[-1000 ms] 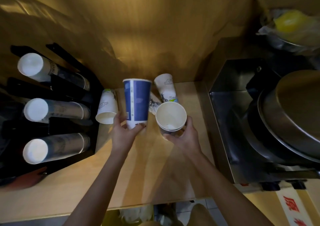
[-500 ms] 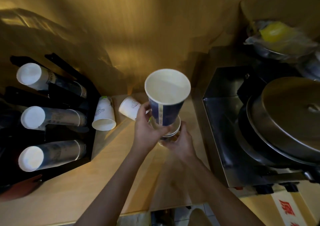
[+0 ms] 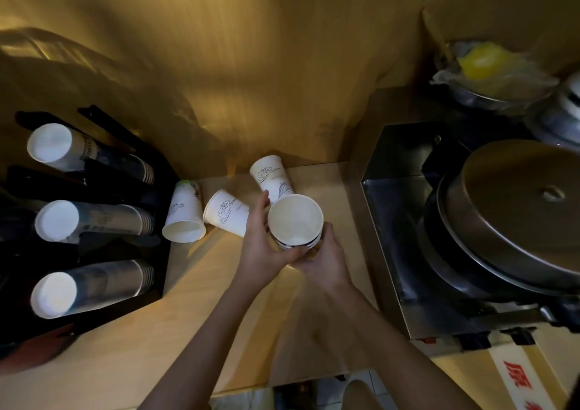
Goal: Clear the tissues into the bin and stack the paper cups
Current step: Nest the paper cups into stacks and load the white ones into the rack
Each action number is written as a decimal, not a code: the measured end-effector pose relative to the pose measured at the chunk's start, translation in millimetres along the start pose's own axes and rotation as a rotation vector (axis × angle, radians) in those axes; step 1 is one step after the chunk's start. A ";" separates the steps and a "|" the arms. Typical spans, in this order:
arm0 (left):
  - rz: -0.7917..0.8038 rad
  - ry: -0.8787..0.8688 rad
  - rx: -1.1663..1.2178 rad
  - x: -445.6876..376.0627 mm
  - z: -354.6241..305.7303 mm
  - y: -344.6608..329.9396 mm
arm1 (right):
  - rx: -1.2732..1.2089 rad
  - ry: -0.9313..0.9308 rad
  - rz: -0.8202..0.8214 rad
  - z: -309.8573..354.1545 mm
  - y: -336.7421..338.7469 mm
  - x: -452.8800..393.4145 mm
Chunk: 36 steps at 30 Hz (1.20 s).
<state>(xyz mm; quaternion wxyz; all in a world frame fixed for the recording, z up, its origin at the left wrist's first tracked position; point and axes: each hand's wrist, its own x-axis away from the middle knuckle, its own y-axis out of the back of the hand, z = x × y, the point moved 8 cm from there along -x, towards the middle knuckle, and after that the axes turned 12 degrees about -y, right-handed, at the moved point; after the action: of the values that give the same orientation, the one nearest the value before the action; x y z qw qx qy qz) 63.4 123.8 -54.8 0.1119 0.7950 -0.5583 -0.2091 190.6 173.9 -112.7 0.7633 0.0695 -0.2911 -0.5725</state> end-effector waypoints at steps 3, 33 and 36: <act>0.081 -0.065 -0.091 -5.4 -10.9 -5.3 | -0.025 -0.001 -0.041 -0.7 9.5 1.0; 0.299 -0.022 -0.201 -22.0 -16.0 -56.5 | 0.095 -0.271 0.073 -43.7 -4.6 -3.8; 0.269 0.047 -0.270 -22.9 0.8 -32.5 | 0.146 -0.173 0.095 -16.5 -20.5 -13.1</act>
<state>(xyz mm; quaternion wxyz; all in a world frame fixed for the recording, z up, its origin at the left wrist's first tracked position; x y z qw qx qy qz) 83.7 156.7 -64.1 0.2575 0.6955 -0.6238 -0.2467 179.9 175.3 -140.0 0.7547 0.0615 -0.3998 -0.5166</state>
